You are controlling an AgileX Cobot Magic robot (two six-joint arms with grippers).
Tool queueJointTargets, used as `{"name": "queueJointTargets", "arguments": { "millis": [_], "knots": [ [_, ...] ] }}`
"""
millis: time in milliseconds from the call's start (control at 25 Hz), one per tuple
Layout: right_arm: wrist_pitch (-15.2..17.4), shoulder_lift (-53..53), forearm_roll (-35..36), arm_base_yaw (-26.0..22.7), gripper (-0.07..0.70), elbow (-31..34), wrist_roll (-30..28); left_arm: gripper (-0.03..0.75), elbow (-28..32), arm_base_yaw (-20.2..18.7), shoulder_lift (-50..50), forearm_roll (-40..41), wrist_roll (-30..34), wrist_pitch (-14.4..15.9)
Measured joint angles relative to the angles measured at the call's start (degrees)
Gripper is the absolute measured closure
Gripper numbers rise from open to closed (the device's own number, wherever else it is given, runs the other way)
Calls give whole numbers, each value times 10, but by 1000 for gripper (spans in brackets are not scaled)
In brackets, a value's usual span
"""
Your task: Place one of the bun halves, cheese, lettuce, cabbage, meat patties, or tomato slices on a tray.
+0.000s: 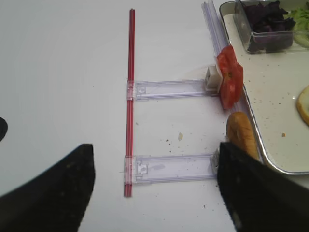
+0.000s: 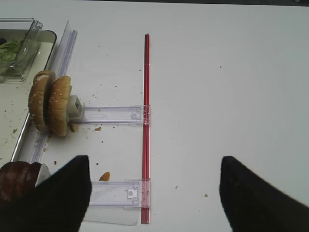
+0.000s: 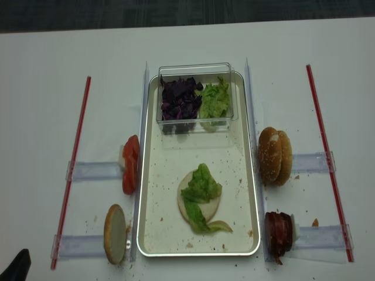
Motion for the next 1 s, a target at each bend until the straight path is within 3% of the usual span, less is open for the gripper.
{"name": "queueJointTargets", "arguments": {
  "millis": [1000],
  "knots": [
    [0,0,0,0,61,0,0,225,0,0,0,0,0,0]
  ]
}}
